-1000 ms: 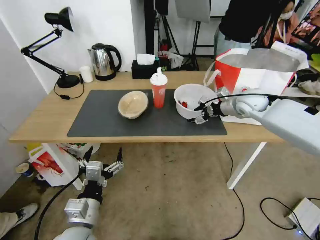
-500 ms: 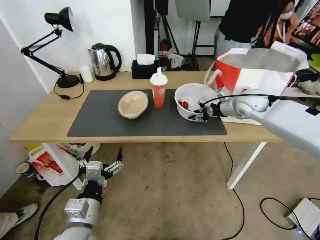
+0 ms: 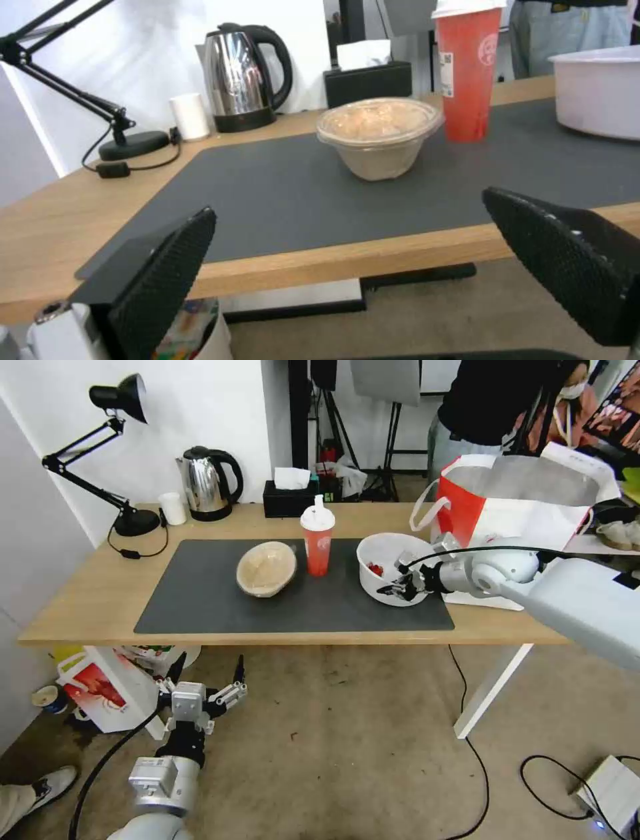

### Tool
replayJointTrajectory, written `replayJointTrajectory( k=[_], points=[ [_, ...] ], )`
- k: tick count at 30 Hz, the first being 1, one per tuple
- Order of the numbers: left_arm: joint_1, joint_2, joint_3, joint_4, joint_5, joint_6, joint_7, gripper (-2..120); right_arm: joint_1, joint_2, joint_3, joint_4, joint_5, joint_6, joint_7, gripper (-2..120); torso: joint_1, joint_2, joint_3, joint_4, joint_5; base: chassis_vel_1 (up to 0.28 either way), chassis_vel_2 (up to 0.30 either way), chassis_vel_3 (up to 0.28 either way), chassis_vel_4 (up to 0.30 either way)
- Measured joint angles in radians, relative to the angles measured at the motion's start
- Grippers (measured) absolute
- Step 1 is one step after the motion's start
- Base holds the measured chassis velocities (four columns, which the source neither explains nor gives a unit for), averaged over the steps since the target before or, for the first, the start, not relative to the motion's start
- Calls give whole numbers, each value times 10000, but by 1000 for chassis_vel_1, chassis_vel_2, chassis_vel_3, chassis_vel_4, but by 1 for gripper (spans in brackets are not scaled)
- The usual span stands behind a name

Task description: Pick up the trash from the table and place it into the takeout bag.

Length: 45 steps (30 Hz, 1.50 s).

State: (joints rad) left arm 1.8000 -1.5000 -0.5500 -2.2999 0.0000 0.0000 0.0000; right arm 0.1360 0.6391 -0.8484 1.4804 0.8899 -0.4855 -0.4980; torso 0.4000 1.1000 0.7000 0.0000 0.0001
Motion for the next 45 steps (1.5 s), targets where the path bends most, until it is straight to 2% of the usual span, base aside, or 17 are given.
replayJointTrajectory(
  k=[8, 12, 14, 19, 26, 45],
  points=[
    [0, 0, 0, 0, 0, 0, 0, 100, 234, -136, 17, 18, 16, 193, -379, 0, 0, 0, 0, 0, 3, 0, 0, 0, 0],
    [0, 0, 0, 0, 0, 0, 0, 100, 548, -229, 26, -10, -70, 542, -965, 0, 0, 0, 0, -1, -1, 0, 0, 0, 0],
    [0, 0, 0, 0, 0, 0, 0, 100, 964, -259, -18, -15, -521, 935, -1681, 0, 0, 0, -1, -1, -1, 0, 0, 0, 0],
    [0, 0, 0, 0, 0, 0, 0, 100, 1499, -167, -38, -24, -1007, 1395, -2434, 0, -1, 0, 0, 0, -2, 0, 0, 0, 0],
    [0, 0, 0, 0, 0, 0, 0, 100, 1940, -64, -75, 74, -1045, 1663, -2741, 0, 0, 0, 0, 0, -1, 0, 0, 0, 0],
    [0, 0, 0, 0, 0, 0, 0, 100, 3643, 285, -722, -32, 370, 1702, -3222, 0, 0, 0, 0, -1, 0, 0, 0, 0, 0]
  ],
)
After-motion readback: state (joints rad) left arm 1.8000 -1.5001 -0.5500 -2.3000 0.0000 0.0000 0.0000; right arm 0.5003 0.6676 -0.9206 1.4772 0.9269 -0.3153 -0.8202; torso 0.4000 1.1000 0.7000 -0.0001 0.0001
